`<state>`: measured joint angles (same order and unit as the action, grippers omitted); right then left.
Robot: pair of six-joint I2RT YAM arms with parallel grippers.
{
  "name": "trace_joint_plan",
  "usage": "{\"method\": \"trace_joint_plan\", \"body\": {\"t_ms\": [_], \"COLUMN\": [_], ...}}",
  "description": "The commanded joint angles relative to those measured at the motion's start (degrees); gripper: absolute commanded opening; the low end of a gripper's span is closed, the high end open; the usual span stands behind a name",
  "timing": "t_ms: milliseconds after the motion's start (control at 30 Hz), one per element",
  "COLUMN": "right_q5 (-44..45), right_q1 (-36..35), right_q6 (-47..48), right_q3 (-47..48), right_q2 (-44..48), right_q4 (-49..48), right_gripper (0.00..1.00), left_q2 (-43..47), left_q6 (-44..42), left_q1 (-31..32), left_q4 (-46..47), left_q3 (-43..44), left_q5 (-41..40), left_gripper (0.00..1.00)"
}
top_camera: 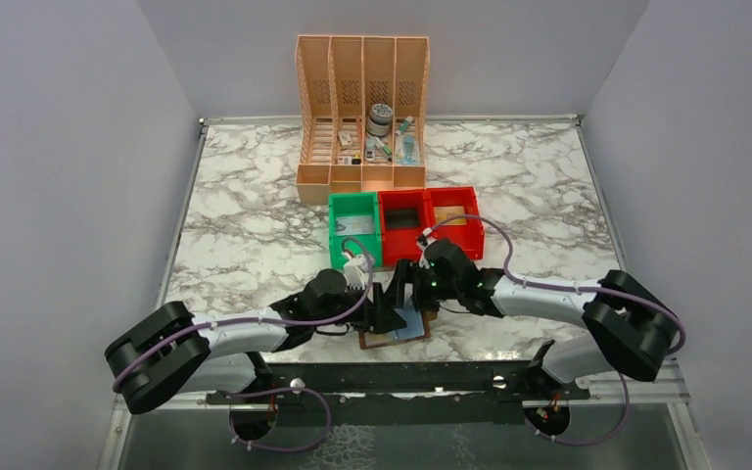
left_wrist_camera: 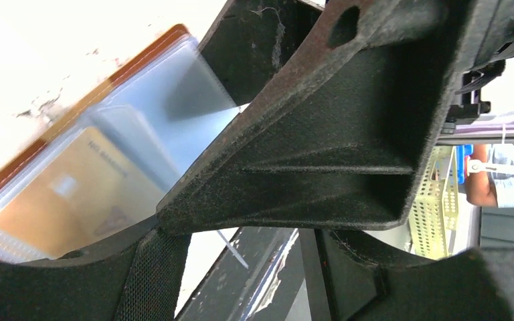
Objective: Take the credit cards out of the card holder
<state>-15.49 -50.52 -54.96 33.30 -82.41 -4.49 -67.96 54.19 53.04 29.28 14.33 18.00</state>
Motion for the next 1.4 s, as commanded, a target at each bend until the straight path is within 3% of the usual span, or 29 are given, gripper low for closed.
{"method": "trace_joint_plan", "body": {"t_ms": [0,167,367,567,667,767,1033,1367], "right_q5": [10.58,27.93,34.09,35.23,36.18,39.93,40.95,33.8], "right_q1": [-0.19,0.35,2.09,2.09,2.1,2.14,2.09,2.09], "right_q6": [-1.31,-6.02,-7.12,-9.55,-9.8,-14.77,1.25,4.89], "right_q3": [2.83,2.23,-0.02,-4.67,-4.55,-1.42,-8.88,-6.99], "right_q2": [5.83,14.6,23.87,33.91,37.02,41.45,60.47,56.38], "right_q4": [10.74,23.72,29.63,28.51,29.99,38.58,25.59,26.64], "right_gripper": [0.81,0.81,0.8,0.77,0.75,0.72,0.72,0.69], "left_q2": [-1.92,-4.66,-10.49,-17.72,-20.25,-21.45,-17.11,-12.57], "left_q6": [-1.37,-1.54,-1.29,0.59,0.95,1.91,0.34,-1.2], "left_q1": [0.34,1.2,2.26,4.69,5.85,6.35,6.55,6.31], "left_q4": [5.26,5.82,6.18,8.02,7.12,6.48,4.17,-1.16], "left_q3": [3.46,4.89,6.5,8.69,10.39,10.84,10.29,10.8], "left_q5": [0.31,0.49,-1.62,-5.25,-7.53,-9.53,-10.33,-11.69], "left_gripper": [0.59,0.59,0.59,0.57,0.51,0.51,0.51,0.54]}}
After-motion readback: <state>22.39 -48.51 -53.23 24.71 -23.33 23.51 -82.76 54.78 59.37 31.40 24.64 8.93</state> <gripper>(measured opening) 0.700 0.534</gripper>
